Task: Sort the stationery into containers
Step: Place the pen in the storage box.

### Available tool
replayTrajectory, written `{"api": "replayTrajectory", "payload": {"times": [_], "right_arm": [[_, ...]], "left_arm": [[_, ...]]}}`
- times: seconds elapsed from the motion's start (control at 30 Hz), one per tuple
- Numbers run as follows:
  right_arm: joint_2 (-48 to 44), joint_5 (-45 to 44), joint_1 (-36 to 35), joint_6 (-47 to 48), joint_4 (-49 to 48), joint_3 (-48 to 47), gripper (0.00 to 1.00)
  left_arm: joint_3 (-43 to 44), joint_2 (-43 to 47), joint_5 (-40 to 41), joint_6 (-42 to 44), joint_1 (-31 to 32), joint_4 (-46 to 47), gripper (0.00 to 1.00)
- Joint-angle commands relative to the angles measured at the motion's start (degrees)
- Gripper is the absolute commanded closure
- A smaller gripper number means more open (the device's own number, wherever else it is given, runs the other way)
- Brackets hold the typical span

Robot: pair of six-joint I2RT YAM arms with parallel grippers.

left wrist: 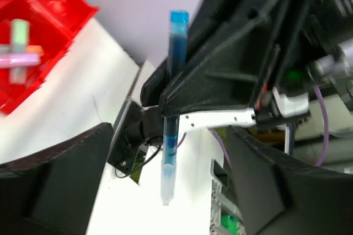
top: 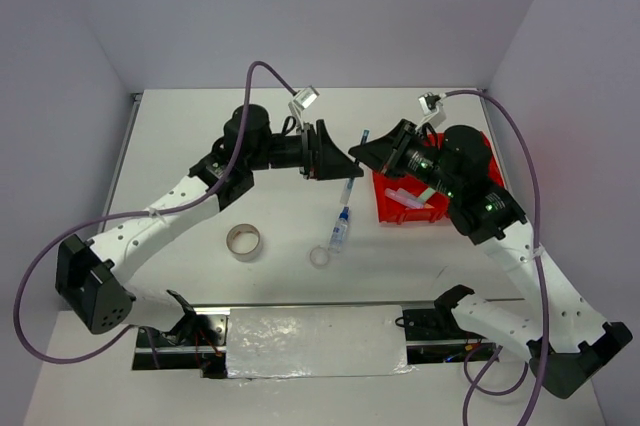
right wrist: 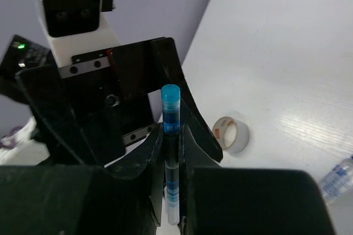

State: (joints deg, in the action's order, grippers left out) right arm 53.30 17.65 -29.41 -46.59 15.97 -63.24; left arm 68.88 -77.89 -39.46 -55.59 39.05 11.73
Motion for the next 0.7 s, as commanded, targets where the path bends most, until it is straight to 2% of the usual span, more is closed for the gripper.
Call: {"api": "replayTrajectory", "payload": {"times": [0.0, 0.1, 0.13, 0.23, 0.27, 0.33, 0.37, 0.47, 0.5, 0.67], "right_arm": [[-0.7, -10.5, -0.4, 1.7, 4.6, -2.2, 1.0], [1.4, -27.5, 0.8, 0.5, 12.8, -3.8, 1.0], [2.2, -36.6, 1.4, -1.7, 15.2, -4.3, 1.0], [5.8, -47.3, 4.4, -5.1, 18.4, -4.4, 1.0], [6.7, -49.3, 6.6, -6.7, 19.2, -4.2, 1.0], [9.6, -51.8, 9.3, -12.0, 19.9, -4.1, 1.0], [10.6, -56.2, 10.7, -13.9, 20.9, -4.4, 1.0], [16.9, -63.7, 13.6, -21.6, 24.8, -7.7, 1.0], [19.0, -63.6, 14.8, -24.7, 26.0, -8.8, 1.0], [31.5, -62.2, 19.0, -27.2, 29.0, -14.7, 0.99]], "left_arm": [[8.5, -2.1, 5.7, 4.5, 0.2, -16.2, 0.01], [15.0, -3.4, 16.1, 8.1, 0.1, -27.4, 0.01], [16.7, -3.7, 22.9, 8.3, -0.6, -35.6, 0.01], [20.9, -4.2, 33.3, 6.6, -2.9, -51.2, 0.01], [21.2, -3.2, 37.7, 5.2, -3.5, -53.9, 0.01], [20.3, -1.4, 39.2, 4.6, -4.8, -58.0, 0.01], [19.0, 0.9, 41.6, 4.9, -5.0, -58.7, 0.01], [15.9, 5.8, 42.1, 6.4, -5.2, -59.8, 0.01], [15.1, 7.0, 41.9, 6.8, -5.2, -60.1, 0.01], [10.0, 15.5, 38.8, 11.9, -5.3, -61.5, 0.03]]}}
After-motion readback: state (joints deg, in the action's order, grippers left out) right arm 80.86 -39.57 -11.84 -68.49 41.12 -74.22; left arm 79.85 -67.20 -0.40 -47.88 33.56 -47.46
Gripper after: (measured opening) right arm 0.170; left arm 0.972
